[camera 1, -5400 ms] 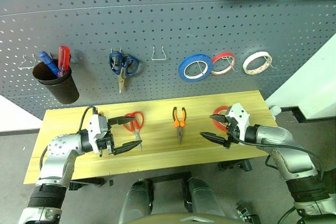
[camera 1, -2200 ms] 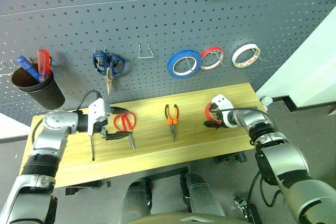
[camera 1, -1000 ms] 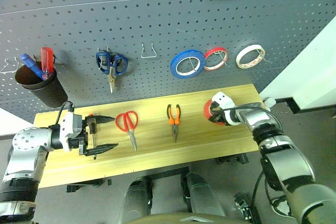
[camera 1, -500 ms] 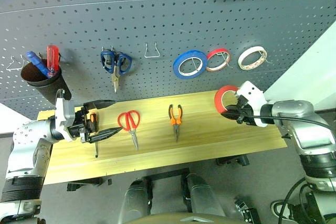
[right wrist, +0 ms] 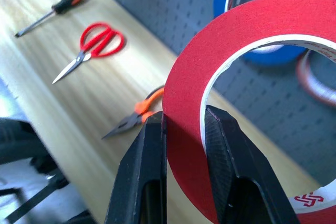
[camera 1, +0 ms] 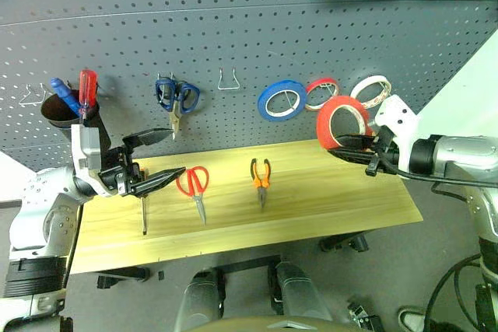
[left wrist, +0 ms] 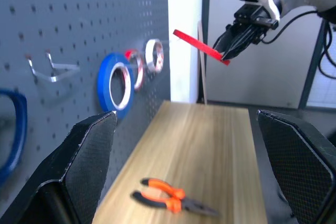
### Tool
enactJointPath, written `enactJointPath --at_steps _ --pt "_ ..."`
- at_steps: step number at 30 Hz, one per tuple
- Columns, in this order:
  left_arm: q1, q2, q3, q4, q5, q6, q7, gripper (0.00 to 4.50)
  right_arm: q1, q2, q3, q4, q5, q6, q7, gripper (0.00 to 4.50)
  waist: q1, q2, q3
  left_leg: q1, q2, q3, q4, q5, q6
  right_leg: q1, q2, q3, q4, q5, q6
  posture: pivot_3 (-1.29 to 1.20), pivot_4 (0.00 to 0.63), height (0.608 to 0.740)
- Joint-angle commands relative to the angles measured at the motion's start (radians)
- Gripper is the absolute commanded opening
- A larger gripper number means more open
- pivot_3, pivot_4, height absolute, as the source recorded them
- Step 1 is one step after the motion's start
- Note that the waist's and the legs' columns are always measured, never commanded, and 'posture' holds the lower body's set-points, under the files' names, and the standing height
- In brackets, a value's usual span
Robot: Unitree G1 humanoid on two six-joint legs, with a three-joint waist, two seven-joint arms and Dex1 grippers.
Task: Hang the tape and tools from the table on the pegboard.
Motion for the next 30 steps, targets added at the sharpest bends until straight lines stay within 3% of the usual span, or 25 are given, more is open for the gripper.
enactJointPath --at_steps 1,12,17,29,30 --pt "-0.028 -0.006 0.028 0.009 -0.006 -0.006 0.005 4.5 -0.036 -0.002 -0.038 -0.039 0.021 -0.031 -0.052 0.66 0.0 0.0 -0.006 0.0 0.0 0.0 0.0 0.0 0.0 0.0 0.0 0.0 0.0 0.0 0.0 -0.02 0.07 0.74" --pt "-0.097 -0.039 0.01 0.097 0.058 -0.075 -0.015 4.5 -0.15 0.113 0.161 0.308 -0.159 -0.256 -0.23 0.66 -0.001 0.0 -0.033 0.0 0.0 0.0 0.0 0.0 0.0 0.0 0.001 0.0 0.0 0.001 0.002 -0.01 0.059 0.74" --pt "-0.096 -0.047 0.013 0.119 0.075 -0.103 -0.024 4.5 -0.193 0.167 0.214 0.44 -0.201 -0.369 -0.232 0.66 0.002 0.0 -0.034 -0.001 0.0 0.0 0.0 0.0 0.0 0.0 0.001 0.0 0.0 0.002 0.003 0.0 0.057 0.74" --pt "-0.062 -0.048 0.025 0.114 0.089 -0.136 -0.016 4.5 -0.306 0.281 0.251 0.753 -0.296 -0.522 -0.298 0.66 0.004 0.001 -0.038 0.0 0.0 0.0 0.0 0.0 0.0 0.0 0.001 0.0 0.001 0.002 0.004 0.03 0.069 0.74" --pt "-0.057 -0.047 0.028 0.112 0.089 -0.137 -0.014 4.5 -0.306 0.282 0.254 0.756 -0.295 -0.525 -0.288 1.01 0.003 0.001 -0.038 0.0 0.0 0.0 0.0 0.0 0.0 0.0 0.001 0.0 0.002 0.002 0.004 0.03 0.069 0.74"
